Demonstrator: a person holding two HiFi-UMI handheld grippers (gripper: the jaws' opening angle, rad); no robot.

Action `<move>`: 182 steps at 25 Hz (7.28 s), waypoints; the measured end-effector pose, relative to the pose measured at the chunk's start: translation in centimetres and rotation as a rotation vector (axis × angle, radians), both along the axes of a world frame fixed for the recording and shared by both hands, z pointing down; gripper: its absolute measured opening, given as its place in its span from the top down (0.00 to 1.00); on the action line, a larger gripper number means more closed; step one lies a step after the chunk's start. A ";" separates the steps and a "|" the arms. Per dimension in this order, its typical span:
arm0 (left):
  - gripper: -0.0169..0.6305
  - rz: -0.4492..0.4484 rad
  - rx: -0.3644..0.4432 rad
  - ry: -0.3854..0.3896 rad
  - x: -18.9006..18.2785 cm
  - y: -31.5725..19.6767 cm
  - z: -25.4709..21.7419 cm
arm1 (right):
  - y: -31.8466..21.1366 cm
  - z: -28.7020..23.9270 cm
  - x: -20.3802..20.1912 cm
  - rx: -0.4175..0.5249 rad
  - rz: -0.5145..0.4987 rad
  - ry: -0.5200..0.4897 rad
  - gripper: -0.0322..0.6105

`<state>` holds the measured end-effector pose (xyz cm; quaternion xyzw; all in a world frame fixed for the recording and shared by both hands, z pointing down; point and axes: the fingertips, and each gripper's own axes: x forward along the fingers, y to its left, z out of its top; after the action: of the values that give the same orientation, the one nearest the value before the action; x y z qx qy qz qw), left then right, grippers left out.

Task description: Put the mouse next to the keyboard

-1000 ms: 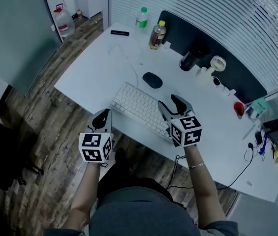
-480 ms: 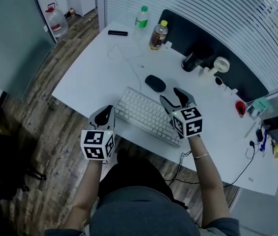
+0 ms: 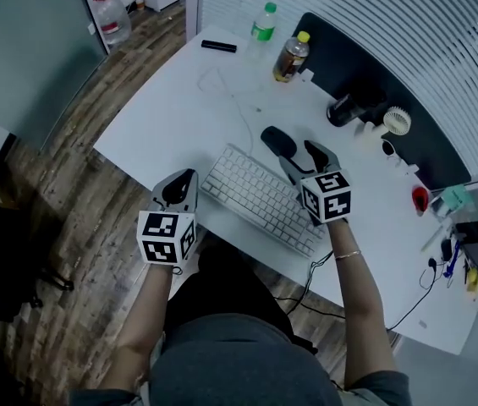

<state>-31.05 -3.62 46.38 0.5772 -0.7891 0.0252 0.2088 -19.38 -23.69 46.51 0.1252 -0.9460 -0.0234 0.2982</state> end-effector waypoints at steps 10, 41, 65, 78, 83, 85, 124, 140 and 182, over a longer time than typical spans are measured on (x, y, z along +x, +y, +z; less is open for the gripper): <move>0.93 -0.082 -0.032 0.016 -1.5 -0.7 0.9 | -1.6 3.8 -2.8 0.002 -0.128 0.105 0.49; 0.93 -0.205 -0.110 0.042 -2.2 -0.9 3.2 | -4.0 11.3 -5.1 -0.096 -0.249 0.282 0.49; 0.93 0.102 -0.052 -0.006 2.8 -6.4 0.7 | -3.7 6.4 5.5 -0.090 0.065 0.187 0.49; 0.93 0.323 -0.044 -0.019 8.6 -7.7 0.5 | -2.3 5.2 16.2 -0.114 0.376 0.121 0.49; 0.93 0.410 -0.044 -0.021 11.2 -8.2 0.5 | -1.2 5.1 21.0 -0.138 0.509 0.095 0.49; 0.93 0.447 -0.045 -0.022 12.3 -8.5 0.5 | -0.7 5.1 22.9 -0.145 0.560 0.088 0.49; 0.93 0.768 -0.103 -0.032 26.9 -14.2 2.1 | 2.3 10.6 38.5 -0.258 1.020 0.045 0.49; 0.93 0.739 -0.124 -0.020 26.5 -14.8 2.8 | 1.4 11.4 38.4 -0.255 1.013 0.073 0.49; 0.93 0.758 -0.105 -0.055 30.5 -14.8 1.9 | 3.1 4.1 39.3 -0.182 1.032 -0.183 0.62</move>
<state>-0.57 -18.45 48.25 0.8157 -0.5224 0.1566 0.1927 19.92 -20.58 50.65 0.5495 -0.7817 0.2194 0.1971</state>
